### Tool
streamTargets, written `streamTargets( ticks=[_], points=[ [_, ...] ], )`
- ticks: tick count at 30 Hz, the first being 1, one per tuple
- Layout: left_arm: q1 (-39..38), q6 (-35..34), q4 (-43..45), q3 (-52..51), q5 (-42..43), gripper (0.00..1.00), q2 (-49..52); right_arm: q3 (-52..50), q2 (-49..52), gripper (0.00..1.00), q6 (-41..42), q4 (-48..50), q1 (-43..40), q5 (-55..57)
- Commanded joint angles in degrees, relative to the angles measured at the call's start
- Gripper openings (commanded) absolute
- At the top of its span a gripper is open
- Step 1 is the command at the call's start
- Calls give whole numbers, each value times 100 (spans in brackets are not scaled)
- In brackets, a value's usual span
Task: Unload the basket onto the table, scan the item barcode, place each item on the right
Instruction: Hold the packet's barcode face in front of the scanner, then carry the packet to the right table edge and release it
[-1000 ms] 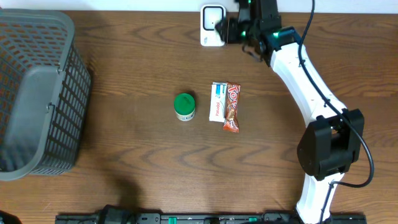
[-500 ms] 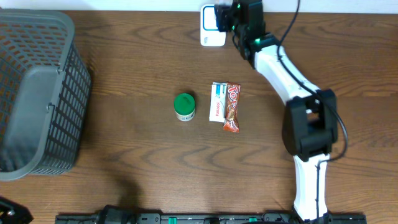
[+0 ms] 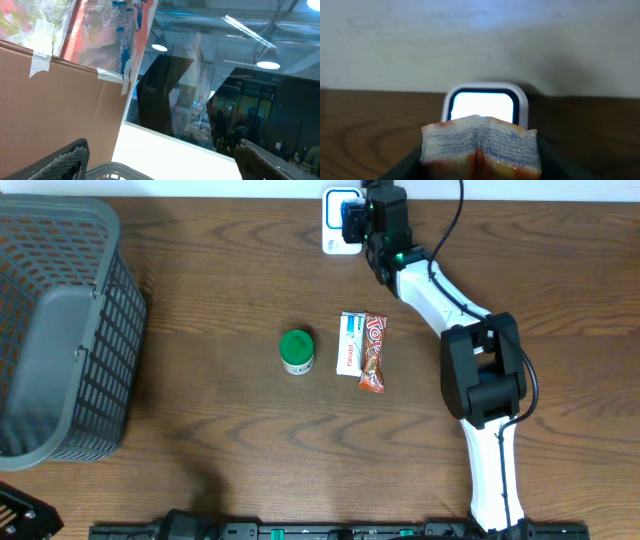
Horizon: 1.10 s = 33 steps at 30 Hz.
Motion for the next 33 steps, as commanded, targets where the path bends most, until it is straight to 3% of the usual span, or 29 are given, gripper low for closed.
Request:
streamTargets(
  ticks=[1,22,29,33],
  points=[
    [26,-55,20,-74,101,93,-68,146,-111,53,33,146,122,387],
    [26,-52,-114,-79,525,93,-90,173,111,53,-9,726,109,863],
    [26,-52,-109,-79,525,93,-153,450,-461,42,-28,-837,-83,868],
    [26,-52,-105,-79,525,93,-315,450,-1045,45,-28,-1928,-334,999]
  ],
)
